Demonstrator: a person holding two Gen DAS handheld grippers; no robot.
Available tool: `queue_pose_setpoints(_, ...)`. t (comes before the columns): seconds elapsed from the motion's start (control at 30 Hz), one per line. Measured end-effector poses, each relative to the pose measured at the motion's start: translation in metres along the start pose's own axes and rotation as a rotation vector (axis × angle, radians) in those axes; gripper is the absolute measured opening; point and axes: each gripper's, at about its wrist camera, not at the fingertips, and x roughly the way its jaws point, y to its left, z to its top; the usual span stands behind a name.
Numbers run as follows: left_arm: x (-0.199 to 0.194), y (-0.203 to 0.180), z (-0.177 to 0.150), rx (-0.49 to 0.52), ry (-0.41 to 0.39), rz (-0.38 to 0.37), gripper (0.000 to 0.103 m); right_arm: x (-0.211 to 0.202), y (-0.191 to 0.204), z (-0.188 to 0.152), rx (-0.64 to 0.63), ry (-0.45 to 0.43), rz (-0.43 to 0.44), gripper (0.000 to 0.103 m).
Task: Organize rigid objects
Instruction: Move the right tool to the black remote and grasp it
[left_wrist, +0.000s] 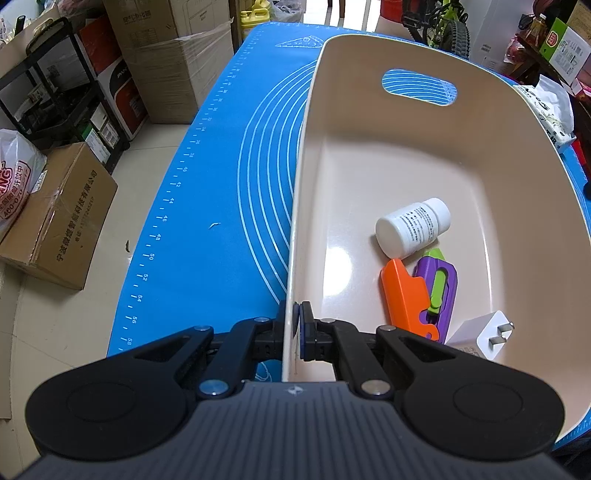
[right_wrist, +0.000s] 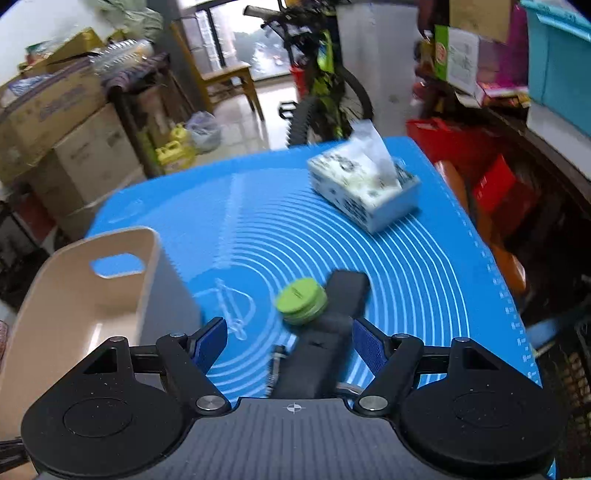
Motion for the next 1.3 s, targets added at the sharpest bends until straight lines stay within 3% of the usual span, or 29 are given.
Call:
queue_pose_setpoints(0.9,0.0,-0.004,0.001,0.01,0.003,0.007,0.006,0.099,-0.003,-0.012,-0.032,0.078,-0.187,0.075)
queue_pose_setpoints(1.03,0.0,-0.004,0.001,0.008,0.003,0.006,0.006,0.099,0.001,-0.011,-0.044,0.076,-0.183,0.061)
queue_pose_setpoints(1.3,0.002,-0.005,0.0,0.007,0.003,0.004,0.006,0.091,-0.005,-0.013,-0.009,0.055,-0.189,0.054)
